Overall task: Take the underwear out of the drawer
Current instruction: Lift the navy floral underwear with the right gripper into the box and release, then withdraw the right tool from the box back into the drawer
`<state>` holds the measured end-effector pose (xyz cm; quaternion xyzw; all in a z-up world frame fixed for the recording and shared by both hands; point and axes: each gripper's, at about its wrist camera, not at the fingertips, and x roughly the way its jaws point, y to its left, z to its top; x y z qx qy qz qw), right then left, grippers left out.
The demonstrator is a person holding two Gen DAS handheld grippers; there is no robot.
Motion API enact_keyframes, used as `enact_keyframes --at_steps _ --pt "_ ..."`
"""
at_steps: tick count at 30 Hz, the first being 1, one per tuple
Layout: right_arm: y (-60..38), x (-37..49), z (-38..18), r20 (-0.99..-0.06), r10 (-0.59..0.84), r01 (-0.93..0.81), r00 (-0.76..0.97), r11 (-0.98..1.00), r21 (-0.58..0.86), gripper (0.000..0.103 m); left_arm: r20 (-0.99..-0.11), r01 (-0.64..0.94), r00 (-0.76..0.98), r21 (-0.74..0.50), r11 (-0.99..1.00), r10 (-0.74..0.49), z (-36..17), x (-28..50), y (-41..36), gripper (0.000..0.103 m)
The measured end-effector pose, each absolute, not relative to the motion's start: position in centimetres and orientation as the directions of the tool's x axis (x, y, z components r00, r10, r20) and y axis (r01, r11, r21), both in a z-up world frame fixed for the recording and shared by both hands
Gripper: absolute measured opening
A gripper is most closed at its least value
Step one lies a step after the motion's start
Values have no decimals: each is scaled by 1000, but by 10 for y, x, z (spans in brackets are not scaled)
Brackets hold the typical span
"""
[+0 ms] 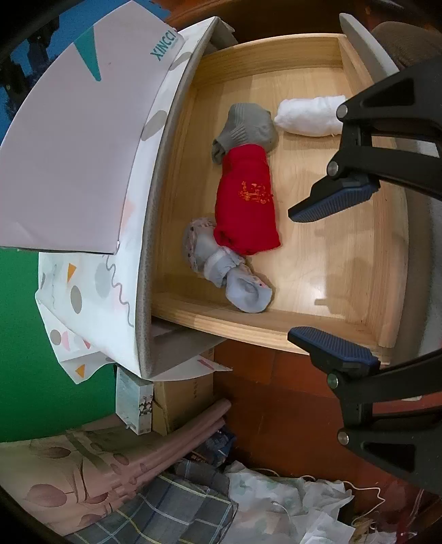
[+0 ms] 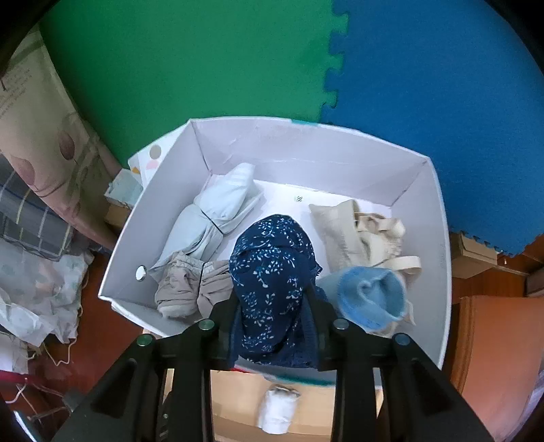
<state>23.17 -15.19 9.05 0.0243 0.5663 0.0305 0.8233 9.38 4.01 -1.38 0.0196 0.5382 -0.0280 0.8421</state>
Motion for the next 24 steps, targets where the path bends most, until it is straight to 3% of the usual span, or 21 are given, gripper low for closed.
enact_keyframes --at_steps 5,15,24 --pt "-146 235 87 -929 62 -26 364 998 57 50 -908 68 419 -1 998 -30 -14 94 40 66" --pt "-156 185 100 -926 120 -70 359 992 101 51 -908 67 418 12 998 -17 -14 93 39 66" --pt "-177 112 71 -944 126 -81 305 991 106 52 -907 59 421 22 998 -5 -13 92 41 66"
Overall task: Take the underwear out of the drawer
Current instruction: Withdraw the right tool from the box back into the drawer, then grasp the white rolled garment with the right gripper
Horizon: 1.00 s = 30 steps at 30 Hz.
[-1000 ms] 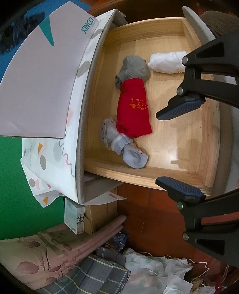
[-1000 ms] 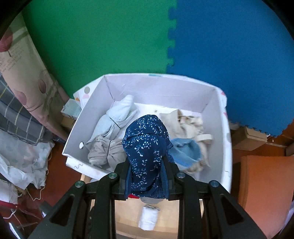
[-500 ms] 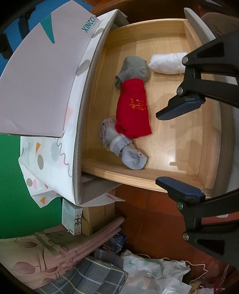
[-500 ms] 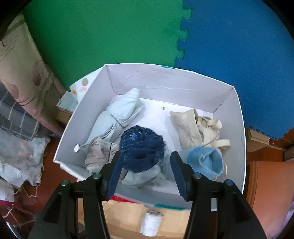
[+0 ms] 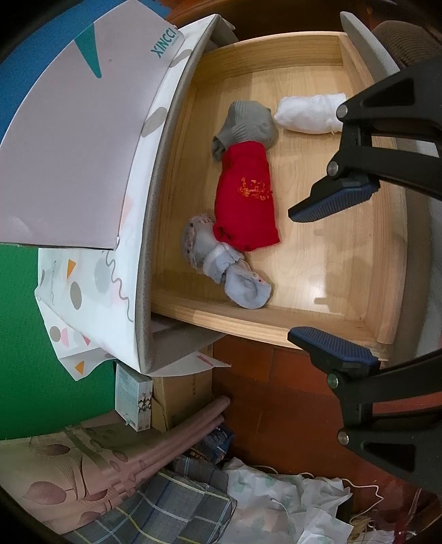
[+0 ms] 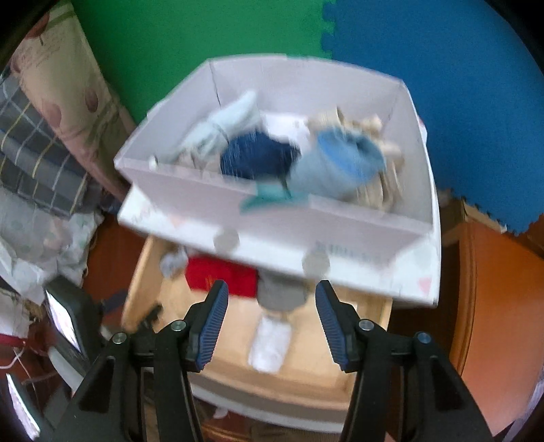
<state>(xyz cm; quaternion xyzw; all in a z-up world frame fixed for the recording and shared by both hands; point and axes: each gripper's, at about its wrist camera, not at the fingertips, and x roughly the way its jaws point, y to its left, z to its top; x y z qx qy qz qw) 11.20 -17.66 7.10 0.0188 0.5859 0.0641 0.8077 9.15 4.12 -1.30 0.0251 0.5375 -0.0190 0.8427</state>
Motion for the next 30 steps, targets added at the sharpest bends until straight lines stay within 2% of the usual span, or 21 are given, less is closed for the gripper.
enact_keyframes --at_steps 14,20,24,30 --pt "-161 77 -94 -992 129 5 -18 992 128 52 -911 50 413 4 999 -17 -15 92 45 66" --pt "-152 85 -130 -992 100 21 -76 995 99 54 -912 52 409 -1 999 -22 -16 93 45 66" --pt "-149 89 -145 -993 67 15 -95 998 65 63 -914 52 404 -6 999 -27 -17 94 46 66" --pt "-157 88 -161 -985 93 29 -145 996 89 59 -919 55 394 -8 998 -29 -19 95 44 66"
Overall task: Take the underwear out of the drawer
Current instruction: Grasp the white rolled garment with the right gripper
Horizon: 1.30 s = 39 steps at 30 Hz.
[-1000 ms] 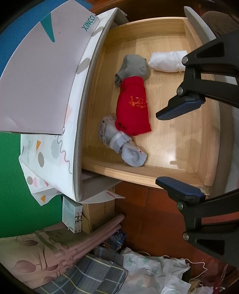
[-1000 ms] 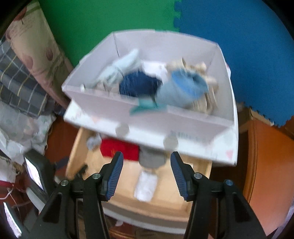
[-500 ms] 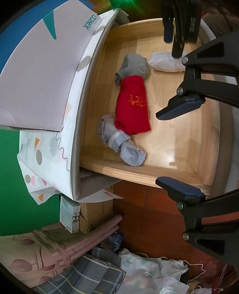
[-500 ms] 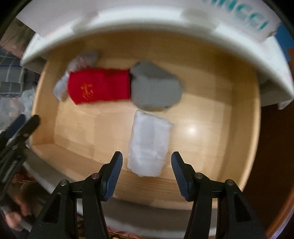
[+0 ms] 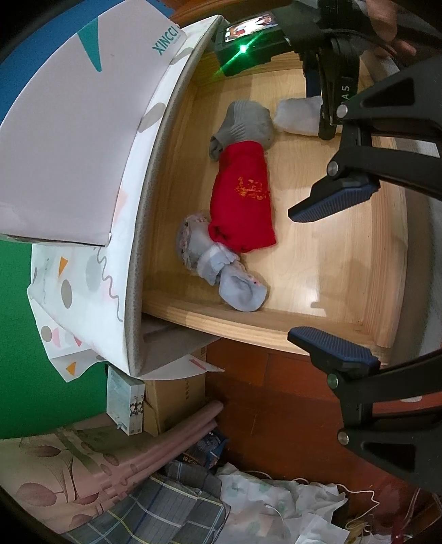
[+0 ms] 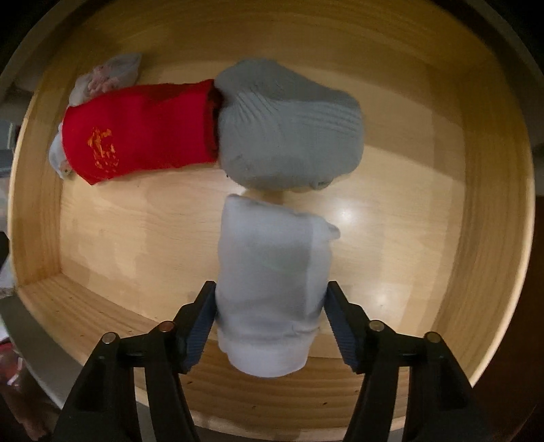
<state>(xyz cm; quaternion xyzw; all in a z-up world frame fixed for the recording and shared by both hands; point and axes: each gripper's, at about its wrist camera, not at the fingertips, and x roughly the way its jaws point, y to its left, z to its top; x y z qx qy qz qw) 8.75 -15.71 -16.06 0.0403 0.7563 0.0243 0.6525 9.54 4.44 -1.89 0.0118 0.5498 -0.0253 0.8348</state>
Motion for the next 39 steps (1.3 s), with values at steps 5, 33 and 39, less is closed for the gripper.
enact_keyframes --at_steps 5,33,39 --pt "-169 83 -162 -986 75 21 -148 997 73 55 -921 59 390 2 998 -21 -20 96 42 66" --pt "-242 57 -181 -987 57 113 -148 993 40 48 -934 70 357 25 997 -2 -29 98 39 66" --pt "-254 62 -187 -985 82 147 -149 987 60 48 -938 92 343 -11 996 -42 -29 100 39 66"
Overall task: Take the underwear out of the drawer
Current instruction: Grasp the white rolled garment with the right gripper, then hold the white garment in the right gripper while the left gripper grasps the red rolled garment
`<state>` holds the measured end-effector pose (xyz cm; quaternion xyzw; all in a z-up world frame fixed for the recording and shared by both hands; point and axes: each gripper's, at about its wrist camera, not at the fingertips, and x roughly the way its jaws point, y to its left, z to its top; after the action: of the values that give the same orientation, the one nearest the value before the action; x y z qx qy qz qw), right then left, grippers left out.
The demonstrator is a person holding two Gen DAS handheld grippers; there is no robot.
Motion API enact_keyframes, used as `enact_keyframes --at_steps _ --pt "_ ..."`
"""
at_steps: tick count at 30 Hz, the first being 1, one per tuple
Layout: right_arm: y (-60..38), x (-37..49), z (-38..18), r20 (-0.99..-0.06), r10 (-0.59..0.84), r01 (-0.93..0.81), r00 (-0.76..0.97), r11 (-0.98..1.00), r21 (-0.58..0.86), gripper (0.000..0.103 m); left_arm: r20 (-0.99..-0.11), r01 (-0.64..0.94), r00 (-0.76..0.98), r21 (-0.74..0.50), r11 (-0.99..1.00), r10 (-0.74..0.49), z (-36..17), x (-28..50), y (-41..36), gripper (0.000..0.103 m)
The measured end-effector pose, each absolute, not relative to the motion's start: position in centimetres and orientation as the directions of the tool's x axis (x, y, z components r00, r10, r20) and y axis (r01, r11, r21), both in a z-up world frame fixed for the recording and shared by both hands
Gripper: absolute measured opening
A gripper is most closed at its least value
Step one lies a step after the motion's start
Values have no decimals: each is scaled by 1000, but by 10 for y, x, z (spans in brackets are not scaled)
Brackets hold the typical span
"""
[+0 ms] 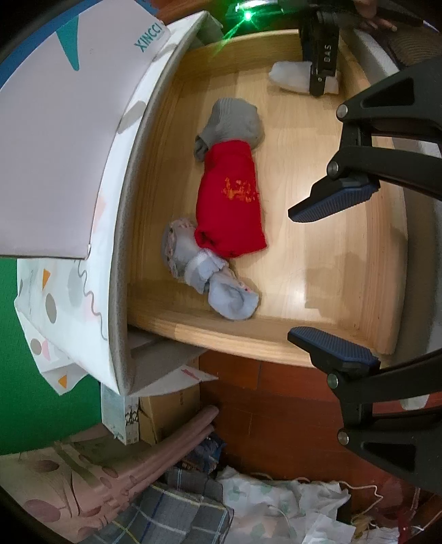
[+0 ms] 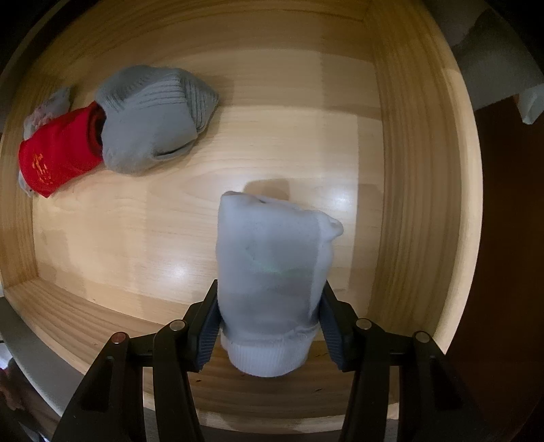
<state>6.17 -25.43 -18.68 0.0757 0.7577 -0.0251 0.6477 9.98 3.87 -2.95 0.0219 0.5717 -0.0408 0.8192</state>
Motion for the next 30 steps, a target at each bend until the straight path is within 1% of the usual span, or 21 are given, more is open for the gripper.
enact_keyframes --at_steps 3,7,9,11,19,23,25,30 --pt "-267 56 -190 -984 98 157 -147 985 75 48 -944 129 313 -67 989 -105 -32 104 37 66" --pt "-275 57 -190 -984 107 164 -144 983 83 48 -942 178 296 -107 978 -157 -32 112 34 66" --pt "-276 56 -189 -984 107 164 -144 983 83 48 -938 221 310 -90 971 -158 -29 117 29 66" --pt "-276 56 -189 -984 107 163 -143 983 83 48 -925 277 349 -49 960 -148 -24 121 23 66" --pt "-281 58 -185 -983 112 171 -143 981 86 49 -923 445 348 7 895 -165 -29 141 -4 66" --pt "-283 57 -185 -982 116 178 -147 980 89 49 -941 501 290 -6 865 -175 -44 155 -18 66" --pt "-284 58 -186 -982 119 182 -148 979 91 49 -950 523 267 3 852 -160 -53 161 -24 66" --pt "-286 60 -189 -980 129 196 -154 976 98 49 -969 536 203 -8 844 -139 -72 173 -33 66"
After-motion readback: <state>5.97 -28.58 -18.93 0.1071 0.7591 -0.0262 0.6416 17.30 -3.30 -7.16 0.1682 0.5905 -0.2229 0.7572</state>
